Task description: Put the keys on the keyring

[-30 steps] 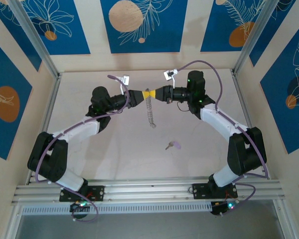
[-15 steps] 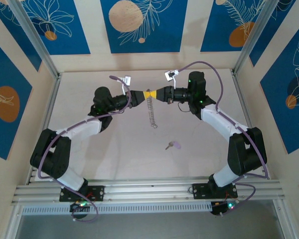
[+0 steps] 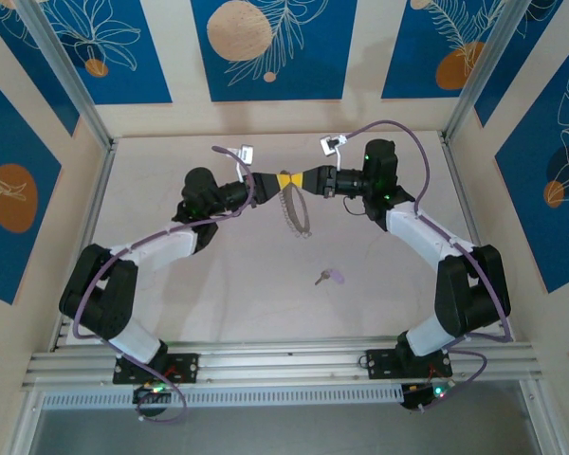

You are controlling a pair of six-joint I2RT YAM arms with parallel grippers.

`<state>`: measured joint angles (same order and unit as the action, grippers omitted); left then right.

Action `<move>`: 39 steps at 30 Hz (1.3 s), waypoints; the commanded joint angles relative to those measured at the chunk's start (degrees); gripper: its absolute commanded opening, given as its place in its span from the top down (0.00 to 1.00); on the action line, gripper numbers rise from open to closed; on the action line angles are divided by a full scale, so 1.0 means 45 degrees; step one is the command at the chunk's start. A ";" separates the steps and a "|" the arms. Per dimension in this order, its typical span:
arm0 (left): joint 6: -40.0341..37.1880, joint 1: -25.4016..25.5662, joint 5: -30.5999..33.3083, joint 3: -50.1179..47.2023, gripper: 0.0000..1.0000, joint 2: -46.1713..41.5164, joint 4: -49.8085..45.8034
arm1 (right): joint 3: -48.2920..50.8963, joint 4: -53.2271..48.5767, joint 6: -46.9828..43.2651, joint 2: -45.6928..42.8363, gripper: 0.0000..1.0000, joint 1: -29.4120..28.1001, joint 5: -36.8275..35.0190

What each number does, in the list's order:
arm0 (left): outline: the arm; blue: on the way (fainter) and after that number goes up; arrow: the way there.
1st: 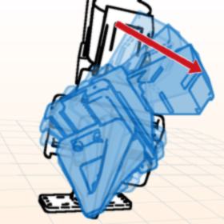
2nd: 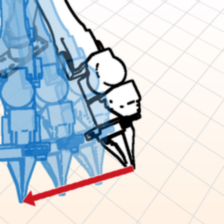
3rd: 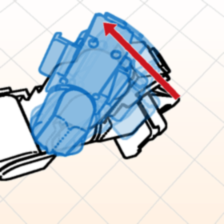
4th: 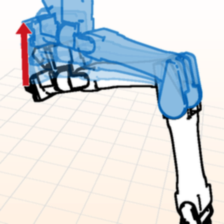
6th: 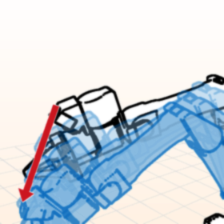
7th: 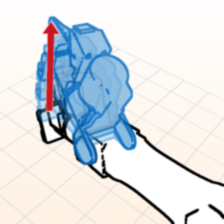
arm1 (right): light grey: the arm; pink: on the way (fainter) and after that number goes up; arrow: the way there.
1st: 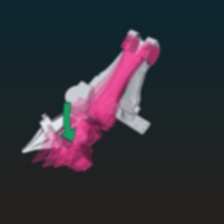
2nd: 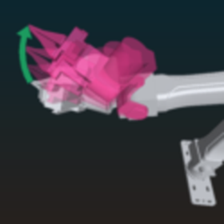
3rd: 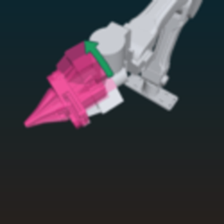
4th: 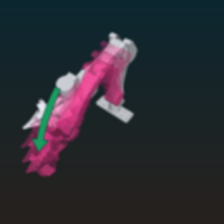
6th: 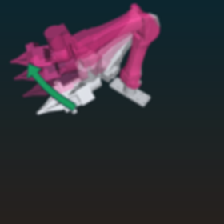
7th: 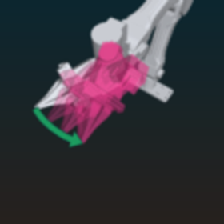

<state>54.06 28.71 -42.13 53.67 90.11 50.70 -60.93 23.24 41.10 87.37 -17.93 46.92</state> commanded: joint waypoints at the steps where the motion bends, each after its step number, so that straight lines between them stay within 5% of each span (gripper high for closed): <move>1: -0.0472 0.0124 0.0300 0.0025 1.00 -0.0278 0.0100 | 0.0293 0.0447 0.0260 -0.0391 0.79 0.0095 0.0095; 5: -0.0516 0.0124 0.0350 0.0083 1.00 -0.0180 0.0004 | 0.0448 0.0591 0.0310 -0.0432 0.81 0.0152 0.0157; 11: -0.0405 0.0124 0.0178 0.0158 1.00 0.0013 0.0126 | 0.0455 0.0787 0.0393 -0.0344 1.00 0.0179 0.0316; 25: -0.0104 0.0123 -0.0125 0.0356 1.00 0.0101 0.0389 | 0.0639 0.2178 0.1285 -0.0377 1.00 0.0099 0.0455; 32: 0.0186 0.0124 -0.0277 0.0425 0.87 0.0267 0.0658 | 0.0575 0.1988 0.1158 -0.0429 1.00 -0.0113 0.0300; 39: 0.0209 0.0153 -0.0306 0.0422 0.89 0.0404 0.0630 | 0.0570 0.1901 0.1126 -0.0448 1.00 -0.0175 0.0182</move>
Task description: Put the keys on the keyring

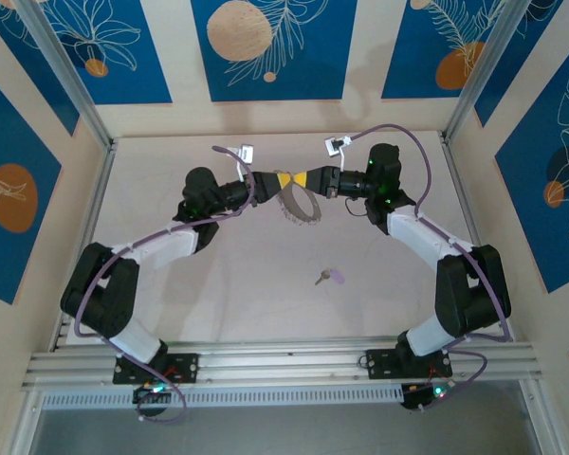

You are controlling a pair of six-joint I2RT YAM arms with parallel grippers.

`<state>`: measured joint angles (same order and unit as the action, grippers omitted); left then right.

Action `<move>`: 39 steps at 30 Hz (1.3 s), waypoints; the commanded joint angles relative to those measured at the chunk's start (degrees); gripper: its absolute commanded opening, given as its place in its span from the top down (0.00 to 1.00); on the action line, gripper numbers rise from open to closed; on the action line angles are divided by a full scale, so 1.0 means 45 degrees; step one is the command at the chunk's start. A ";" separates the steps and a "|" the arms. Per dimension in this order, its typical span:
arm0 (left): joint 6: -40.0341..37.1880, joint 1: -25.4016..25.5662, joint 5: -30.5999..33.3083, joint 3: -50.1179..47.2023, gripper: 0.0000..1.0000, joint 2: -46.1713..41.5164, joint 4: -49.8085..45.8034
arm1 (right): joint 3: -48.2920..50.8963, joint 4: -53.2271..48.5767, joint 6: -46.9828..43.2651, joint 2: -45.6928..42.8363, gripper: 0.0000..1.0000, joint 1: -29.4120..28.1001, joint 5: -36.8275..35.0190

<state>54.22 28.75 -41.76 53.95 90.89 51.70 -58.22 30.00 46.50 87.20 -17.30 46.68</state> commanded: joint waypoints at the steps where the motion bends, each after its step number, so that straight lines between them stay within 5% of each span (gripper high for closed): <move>1: 0.0156 0.0153 -0.0373 0.0368 0.89 0.0241 0.0376 | -0.0049 0.0394 -0.0041 -0.0412 1.00 -0.0330 0.0233; 9: 0.0022 0.0172 -0.0193 0.0339 0.88 0.0328 0.0229 | -0.0090 0.0190 -0.0150 -0.0491 1.00 -0.0460 0.0233; 16: -0.0078 0.0172 -0.0382 0.0374 1.00 0.0465 0.0383 | -0.0118 -0.0069 -0.0160 -0.0631 1.00 -0.0456 0.0095; 20: -0.0507 0.0055 -0.0983 0.0548 1.00 0.0425 0.0398 | -0.0103 -0.0983 -0.0452 -0.1218 0.72 0.0090 -0.0298; 23: -0.0718 -0.0135 -0.1661 0.0807 1.00 0.0304 0.0735 | 0.0022 -0.1370 -0.0539 -0.1798 0.62 0.0661 -0.0367; 31: -0.0774 -0.0390 -0.3415 0.2365 1.00 0.0386 0.1649 | 0.0026 -0.1537 -0.0784 -0.2753 0.58 0.1136 -0.0646; 39: 0.1221 -0.0512 -0.4455 0.4513 1.00 0.1825 0.3716 | 0.0105 -0.0644 -0.0656 -0.3210 0.58 0.1084 -0.0585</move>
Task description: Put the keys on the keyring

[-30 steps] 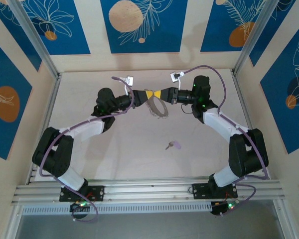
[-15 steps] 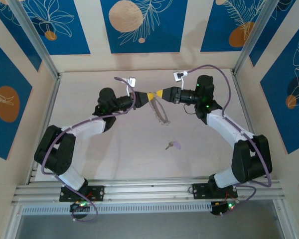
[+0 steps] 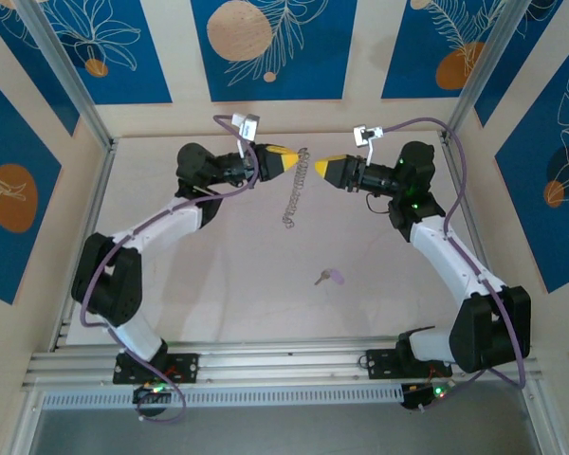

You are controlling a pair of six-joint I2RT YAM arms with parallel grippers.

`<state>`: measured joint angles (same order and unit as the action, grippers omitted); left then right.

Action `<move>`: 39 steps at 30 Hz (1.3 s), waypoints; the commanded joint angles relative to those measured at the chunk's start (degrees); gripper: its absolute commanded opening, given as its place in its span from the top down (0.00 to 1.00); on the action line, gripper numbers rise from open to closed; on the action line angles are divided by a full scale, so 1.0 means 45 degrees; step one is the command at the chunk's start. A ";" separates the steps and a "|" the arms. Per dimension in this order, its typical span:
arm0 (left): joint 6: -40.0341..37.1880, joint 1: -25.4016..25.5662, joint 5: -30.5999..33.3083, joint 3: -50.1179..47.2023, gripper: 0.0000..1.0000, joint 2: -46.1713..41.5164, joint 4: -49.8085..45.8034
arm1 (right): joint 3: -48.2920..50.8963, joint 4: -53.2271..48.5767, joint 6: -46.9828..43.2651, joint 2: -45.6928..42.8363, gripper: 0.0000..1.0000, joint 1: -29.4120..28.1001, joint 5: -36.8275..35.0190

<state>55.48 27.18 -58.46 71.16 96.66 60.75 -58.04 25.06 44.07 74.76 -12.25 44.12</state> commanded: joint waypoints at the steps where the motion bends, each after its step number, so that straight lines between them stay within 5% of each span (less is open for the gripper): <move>1: 0.1349 -0.0191 -0.0779 0.0922 1.00 0.0763 0.2131 | 0.0066 0.0496 -0.0163 -0.0516 0.58 -0.0049 -0.0024; 10: 0.2231 -0.0280 -0.0741 0.1610 1.00 0.1644 0.2926 | 0.0088 0.0395 -0.0578 -0.1321 0.61 -0.0046 -0.0372; 39: 0.2418 -0.0278 -0.0854 0.1307 1.00 0.1390 0.3004 | -0.1184 0.0861 -0.0341 0.0552 0.69 -0.0910 -0.0793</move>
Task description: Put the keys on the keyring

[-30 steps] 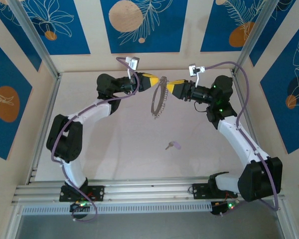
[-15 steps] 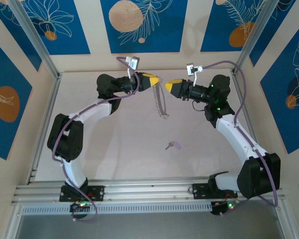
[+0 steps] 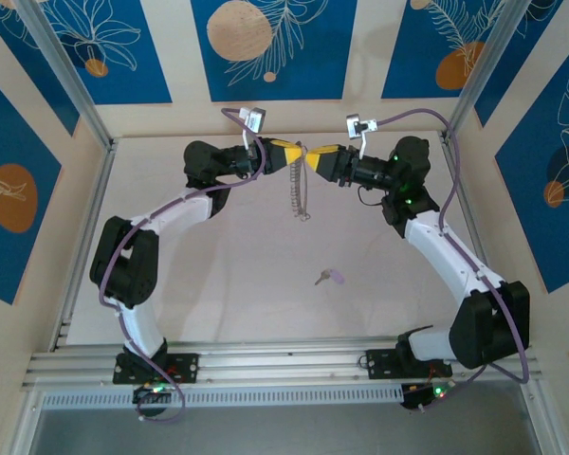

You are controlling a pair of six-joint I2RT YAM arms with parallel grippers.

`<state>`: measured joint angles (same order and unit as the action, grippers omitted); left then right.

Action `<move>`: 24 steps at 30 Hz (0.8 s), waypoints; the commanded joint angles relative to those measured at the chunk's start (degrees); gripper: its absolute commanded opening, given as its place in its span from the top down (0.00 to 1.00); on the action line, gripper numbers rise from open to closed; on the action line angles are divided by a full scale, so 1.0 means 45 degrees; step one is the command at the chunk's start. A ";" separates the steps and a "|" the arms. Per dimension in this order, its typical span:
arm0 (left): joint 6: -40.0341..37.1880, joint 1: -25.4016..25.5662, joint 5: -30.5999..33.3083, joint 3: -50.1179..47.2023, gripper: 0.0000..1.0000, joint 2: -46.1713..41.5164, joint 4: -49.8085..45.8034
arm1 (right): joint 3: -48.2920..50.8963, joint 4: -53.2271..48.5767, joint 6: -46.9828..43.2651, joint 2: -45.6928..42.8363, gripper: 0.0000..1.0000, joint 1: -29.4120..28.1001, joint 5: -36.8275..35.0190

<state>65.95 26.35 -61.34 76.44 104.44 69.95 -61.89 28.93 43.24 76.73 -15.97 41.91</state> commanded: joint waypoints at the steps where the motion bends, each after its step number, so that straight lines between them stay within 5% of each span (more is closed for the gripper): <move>1: 0.0103 -0.0096 -0.0213 0.0122 1.00 -0.0351 0.0977 | -0.0329 0.0012 -0.0157 0.0135 0.70 -0.0076 -0.0334; 24: 0.0192 -0.0103 -0.0223 0.0044 1.00 -0.0378 0.1056 | -0.0218 0.0080 -0.0098 0.0067 0.70 0.0080 -0.0255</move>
<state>66.15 26.26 -61.52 76.40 104.44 70.76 -61.63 28.82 43.03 76.05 -14.70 40.66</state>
